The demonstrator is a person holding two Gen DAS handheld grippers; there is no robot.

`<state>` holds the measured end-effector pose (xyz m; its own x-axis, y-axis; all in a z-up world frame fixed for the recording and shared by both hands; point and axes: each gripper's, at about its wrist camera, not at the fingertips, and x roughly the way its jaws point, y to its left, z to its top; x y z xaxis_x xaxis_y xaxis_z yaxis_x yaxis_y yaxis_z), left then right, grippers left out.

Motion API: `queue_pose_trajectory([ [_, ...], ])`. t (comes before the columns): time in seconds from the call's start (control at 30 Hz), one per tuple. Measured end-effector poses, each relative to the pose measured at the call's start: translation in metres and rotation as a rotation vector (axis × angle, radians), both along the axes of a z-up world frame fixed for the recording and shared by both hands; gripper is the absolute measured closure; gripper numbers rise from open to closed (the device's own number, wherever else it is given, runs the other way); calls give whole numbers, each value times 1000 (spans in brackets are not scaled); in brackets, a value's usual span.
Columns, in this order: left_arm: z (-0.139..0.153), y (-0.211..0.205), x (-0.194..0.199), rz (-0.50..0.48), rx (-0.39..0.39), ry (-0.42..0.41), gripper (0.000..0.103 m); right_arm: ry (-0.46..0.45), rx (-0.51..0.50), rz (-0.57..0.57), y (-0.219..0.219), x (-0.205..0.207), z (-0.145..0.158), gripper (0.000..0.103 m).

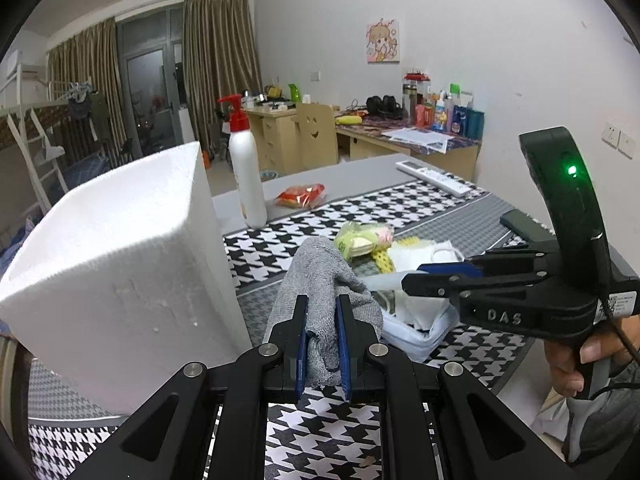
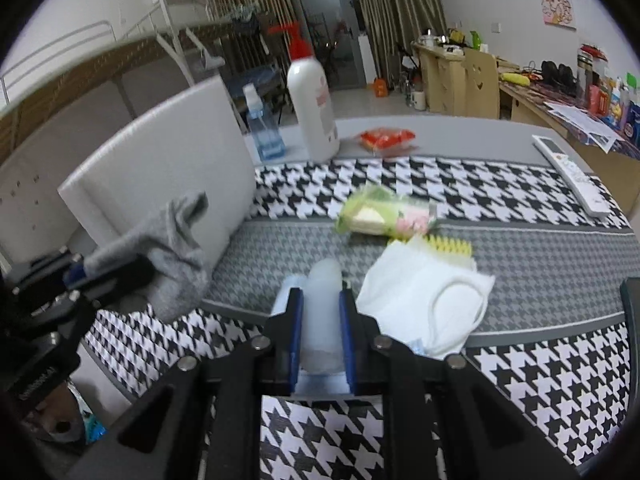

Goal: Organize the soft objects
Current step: 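Carry the grey sock with the left tool over the white foam box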

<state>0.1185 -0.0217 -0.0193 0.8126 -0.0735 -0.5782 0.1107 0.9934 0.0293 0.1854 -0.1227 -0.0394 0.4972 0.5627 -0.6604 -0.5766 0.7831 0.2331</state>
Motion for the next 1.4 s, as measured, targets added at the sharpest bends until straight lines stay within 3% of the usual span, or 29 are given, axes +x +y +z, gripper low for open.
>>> queue_pose_trajectory([
  [0.6, 34, 9, -11, -32, -27, -107, 89, -157, 102, -41, -12, -32, 55, 82],
  [1.4, 76, 28, -16, 62, -30, -237, 89, -286, 159, -16, 4, -39, 99, 82],
])
